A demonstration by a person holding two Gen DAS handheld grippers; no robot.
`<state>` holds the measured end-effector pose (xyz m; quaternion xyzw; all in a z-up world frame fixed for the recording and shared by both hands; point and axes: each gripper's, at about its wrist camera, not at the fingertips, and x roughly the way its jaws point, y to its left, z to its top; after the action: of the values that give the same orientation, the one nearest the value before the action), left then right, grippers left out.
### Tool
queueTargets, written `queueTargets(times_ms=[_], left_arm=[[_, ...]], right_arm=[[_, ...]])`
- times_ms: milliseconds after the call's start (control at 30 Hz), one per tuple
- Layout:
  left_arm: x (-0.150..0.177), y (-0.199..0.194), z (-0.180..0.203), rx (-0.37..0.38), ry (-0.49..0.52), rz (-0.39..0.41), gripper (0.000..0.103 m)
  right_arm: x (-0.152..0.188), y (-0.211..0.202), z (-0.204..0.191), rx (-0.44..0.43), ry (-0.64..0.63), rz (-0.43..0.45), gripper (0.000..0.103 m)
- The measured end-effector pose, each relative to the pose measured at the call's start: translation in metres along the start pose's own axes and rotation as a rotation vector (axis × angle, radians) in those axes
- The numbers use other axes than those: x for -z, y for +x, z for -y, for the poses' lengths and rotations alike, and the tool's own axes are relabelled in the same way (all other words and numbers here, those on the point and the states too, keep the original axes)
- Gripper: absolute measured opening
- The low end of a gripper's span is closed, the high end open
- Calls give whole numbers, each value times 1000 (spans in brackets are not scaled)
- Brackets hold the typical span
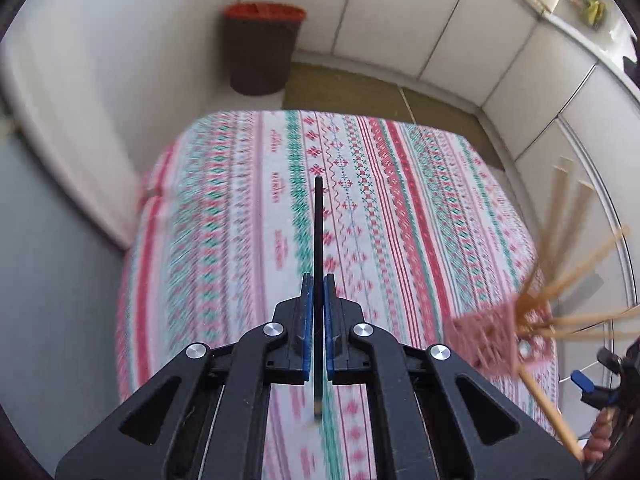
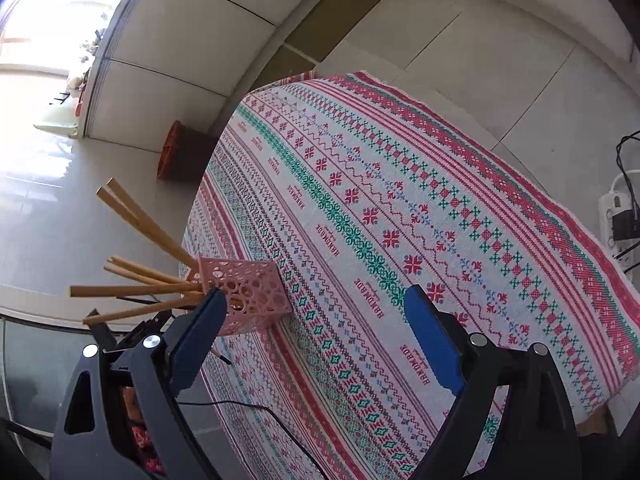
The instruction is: Organize utensils
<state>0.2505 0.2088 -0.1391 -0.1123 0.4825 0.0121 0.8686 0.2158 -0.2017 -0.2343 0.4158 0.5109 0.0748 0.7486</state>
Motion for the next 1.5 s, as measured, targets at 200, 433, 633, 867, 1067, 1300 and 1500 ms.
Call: queueTargets(times_ms=[200, 433, 633, 867, 1067, 1300, 1500], left_arm=[[47, -122, 39, -46, 53, 184, 4], [35, -211, 110, 5, 165, 334, 4], [25, -206, 168, 48, 233, 351, 4], [16, -150, 198, 55, 229, 283, 4], [13, -99, 208, 37, 224, 220, 4], [20, -69, 215, -13, 229, 144, 25], [30, -127, 205, 5, 169, 281, 77]], right_arm=[[18, -16, 3, 17, -40, 34, 88], [24, -51, 0, 56, -143, 144, 88], [26, -67, -5, 84, -227, 197, 88], [13, -67, 14, 38, -158, 149, 88], [7, -67, 17, 26, -167, 139, 88], [1, -69, 22, 14, -146, 139, 88], [9, -82, 10, 10, -192, 195, 88]])
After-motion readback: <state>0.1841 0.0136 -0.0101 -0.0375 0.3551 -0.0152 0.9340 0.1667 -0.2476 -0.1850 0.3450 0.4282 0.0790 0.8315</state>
